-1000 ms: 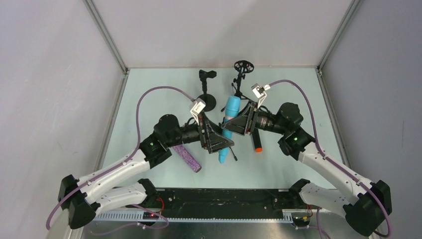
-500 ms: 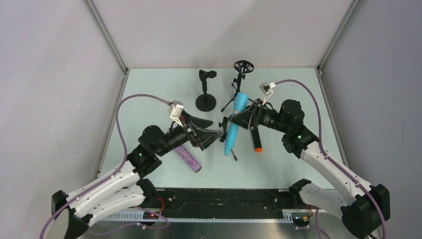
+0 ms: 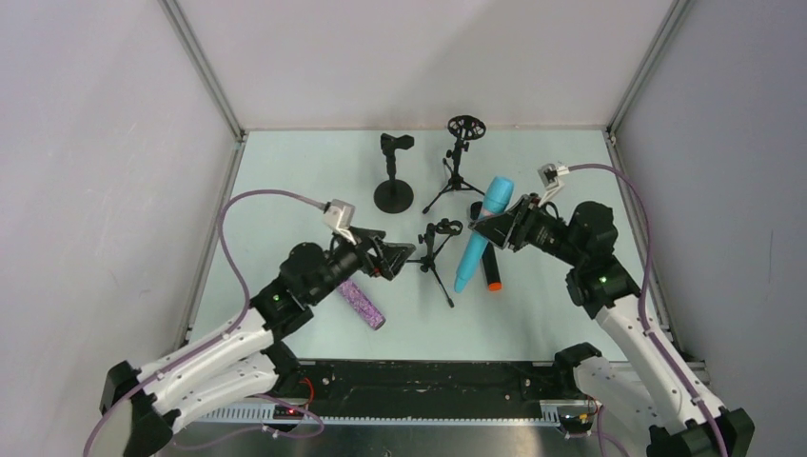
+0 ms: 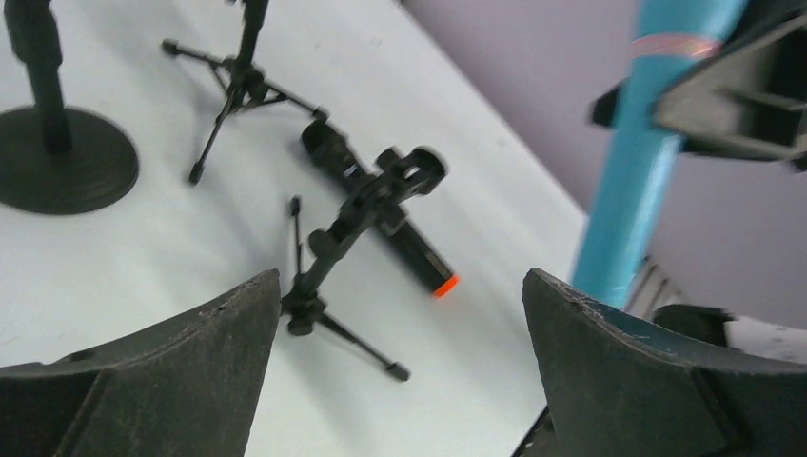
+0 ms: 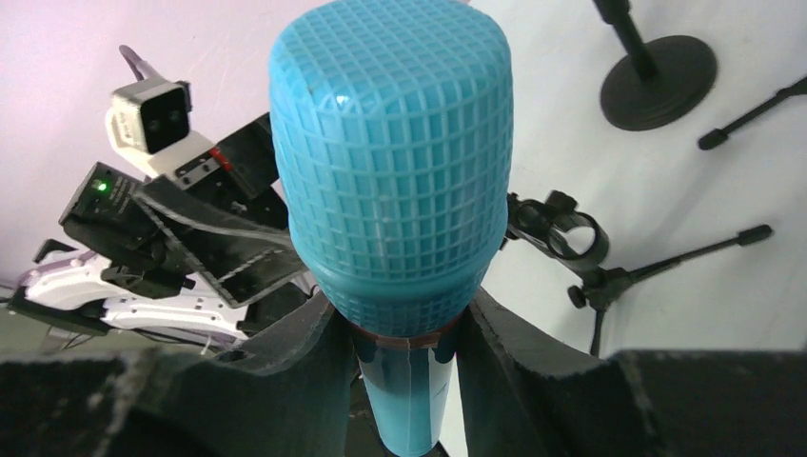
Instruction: Attach the microphones to the stand
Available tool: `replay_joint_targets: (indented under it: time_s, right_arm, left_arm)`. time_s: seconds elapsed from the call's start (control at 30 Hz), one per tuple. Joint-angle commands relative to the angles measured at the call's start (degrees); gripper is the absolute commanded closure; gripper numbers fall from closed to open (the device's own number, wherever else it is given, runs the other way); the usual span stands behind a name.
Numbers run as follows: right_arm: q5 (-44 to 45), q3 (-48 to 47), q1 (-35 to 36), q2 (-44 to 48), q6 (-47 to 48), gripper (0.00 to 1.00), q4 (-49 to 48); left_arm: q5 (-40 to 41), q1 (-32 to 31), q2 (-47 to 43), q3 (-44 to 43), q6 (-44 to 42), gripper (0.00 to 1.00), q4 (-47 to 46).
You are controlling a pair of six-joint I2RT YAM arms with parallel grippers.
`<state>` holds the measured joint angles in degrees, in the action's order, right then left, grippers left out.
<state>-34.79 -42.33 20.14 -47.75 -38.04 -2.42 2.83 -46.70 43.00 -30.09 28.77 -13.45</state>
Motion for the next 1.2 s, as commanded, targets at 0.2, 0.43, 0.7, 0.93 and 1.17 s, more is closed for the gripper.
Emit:
replay_joint_targets:
  time_s: [0.2, 0.43, 0.7, 0.93, 1.17]
  right_arm:
    - [4.22, 0.25, -3.3, 7.16, 7.31, 1.0, 11.27]
    - [4.63, 1.21, -4.0, 8.7, 8.07, 1.0, 13.31]
    - [4.07, 1.28, -4.36, 9.33, 8.22, 1.0, 13.38]
    - [4.94, 1.28, -4.5, 9.42, 9.01, 1.0, 14.02]
    - [4.44, 1.28, -4.6, 9.28, 9.15, 1.0, 13.83]
  left_arm:
    - [-18.46, 3.61, 14.54, -10.43, -16.01, 0.0, 6.02]
    - [-32.39, 4.54, 21.5, -15.94, -28.85, 0.0, 6.12]
    - [-33.51, 5.58, 26.58, -19.43, -39.73, 0.0, 7.88]
    - [-32.36, 6.75, 31.14, -25.02, -44.65, 0.0, 11.09]
    - [-33.63, 6.98, 38.03, -30.89, -47.93, 0.01, 16.47]
